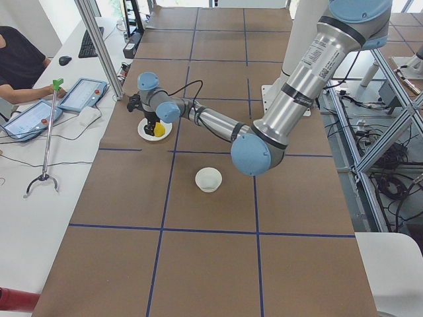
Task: Move lemon from plate to bowl
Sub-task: 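Lift the lemon off the plate and carry it toward the white bowl, then lower the lemon into the white bowl with the left gripper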
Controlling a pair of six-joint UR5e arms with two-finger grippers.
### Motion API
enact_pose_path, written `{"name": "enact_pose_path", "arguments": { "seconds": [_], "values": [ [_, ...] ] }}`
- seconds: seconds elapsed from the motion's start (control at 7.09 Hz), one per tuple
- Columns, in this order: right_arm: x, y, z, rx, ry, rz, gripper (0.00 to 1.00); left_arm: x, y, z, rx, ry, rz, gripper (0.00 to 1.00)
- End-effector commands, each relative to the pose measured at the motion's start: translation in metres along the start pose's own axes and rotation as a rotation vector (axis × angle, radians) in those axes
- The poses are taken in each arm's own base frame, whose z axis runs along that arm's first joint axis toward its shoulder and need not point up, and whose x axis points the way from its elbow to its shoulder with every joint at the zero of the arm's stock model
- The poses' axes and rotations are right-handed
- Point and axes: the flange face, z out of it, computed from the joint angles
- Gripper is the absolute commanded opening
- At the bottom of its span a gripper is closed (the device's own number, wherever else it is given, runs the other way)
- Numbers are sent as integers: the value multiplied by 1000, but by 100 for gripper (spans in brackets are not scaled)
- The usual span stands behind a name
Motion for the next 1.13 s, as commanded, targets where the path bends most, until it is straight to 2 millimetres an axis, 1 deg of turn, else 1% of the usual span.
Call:
{"name": "enact_pose_path", "arguments": {
  "seconds": [0.0,0.14,0.28,0.42,0.56,0.71,0.85,0.99],
  "values": [
    [0,0,0,0,0,0,100,-57,103,-25,21,-67,-50,0],
    [0,-1,-1,1,1,-1,100,-80,153,-31,37,-102,-133,0],
    [0,0,0,0,0,0,100,-101,193,-26,75,-90,-164,0],
    [0,0,0,0,1,0,100,-101,232,-7,69,-46,-189,0],
    [0,0,0,0,0,0,100,-85,246,9,53,-39,-219,0],
    [0,0,0,0,1,0,100,-74,254,19,28,-34,-217,0],
    [0,0,0,0,0,0,100,-72,259,17,24,-31,-215,0],
    [0,0,0,0,0,0,100,-76,271,12,14,-37,-216,0]
  ]
}}
